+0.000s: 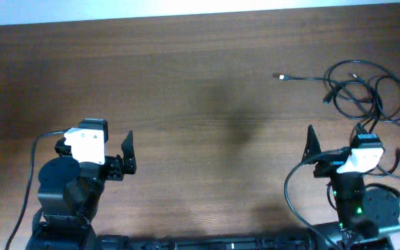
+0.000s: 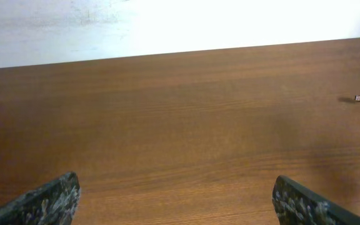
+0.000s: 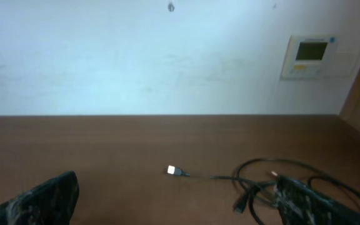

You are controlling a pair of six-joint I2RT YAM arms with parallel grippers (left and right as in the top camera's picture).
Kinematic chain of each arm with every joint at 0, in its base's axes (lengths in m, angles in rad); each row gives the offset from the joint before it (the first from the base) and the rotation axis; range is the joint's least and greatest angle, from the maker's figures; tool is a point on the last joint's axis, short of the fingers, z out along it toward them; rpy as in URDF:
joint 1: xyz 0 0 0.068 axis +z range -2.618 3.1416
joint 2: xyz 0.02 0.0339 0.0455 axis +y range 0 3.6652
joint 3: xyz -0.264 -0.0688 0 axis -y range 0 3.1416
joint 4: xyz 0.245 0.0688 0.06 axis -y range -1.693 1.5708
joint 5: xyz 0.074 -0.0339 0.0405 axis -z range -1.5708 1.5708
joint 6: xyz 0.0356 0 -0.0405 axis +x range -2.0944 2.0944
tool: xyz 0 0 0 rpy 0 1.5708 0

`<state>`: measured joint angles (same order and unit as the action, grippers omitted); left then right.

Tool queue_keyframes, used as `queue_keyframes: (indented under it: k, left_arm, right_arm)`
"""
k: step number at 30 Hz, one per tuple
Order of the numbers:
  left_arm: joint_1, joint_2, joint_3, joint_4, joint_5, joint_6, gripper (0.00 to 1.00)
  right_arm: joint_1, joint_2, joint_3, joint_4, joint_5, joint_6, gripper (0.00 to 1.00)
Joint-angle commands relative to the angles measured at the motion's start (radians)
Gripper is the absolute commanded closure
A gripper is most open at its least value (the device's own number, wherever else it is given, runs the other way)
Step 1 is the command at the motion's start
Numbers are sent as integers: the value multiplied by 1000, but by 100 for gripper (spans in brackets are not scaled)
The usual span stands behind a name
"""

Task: Untangle cables

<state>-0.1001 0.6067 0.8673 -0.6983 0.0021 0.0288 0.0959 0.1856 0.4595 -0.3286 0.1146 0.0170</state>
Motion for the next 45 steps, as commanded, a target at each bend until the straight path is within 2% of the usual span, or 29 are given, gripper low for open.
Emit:
queue_keyframes:
  k: [1,10,17,23,29,34,45]
  left_arm:
    - [5,1,-6,1,-6,-6,1]
    - [5,1,-6,1,-6,-6,1]
    - [5,1,-6,1,-6,-7,1]
    - [5,1,-6,0,-6,-6,1]
    - [5,1,-6,0,-6,-7,1]
    - [5,1,-6,0,-6,-6,1]
    - [5,1,-6,0,-6,-7,1]
  right_arm:
    - [3,-87,-52,8,-1,-6,1]
    - [2,-182,-172,79,2,-14,1]
    - [3,-182,-307,259,2,-14,1]
    - [4,-182,-454,488,-9,-14,0]
    - [3,-182,-454,459,-6,-40,0]
    - [3,-182,-454,243,-82,-45,0]
    - [3,-182,-454,246,-96,-32,0]
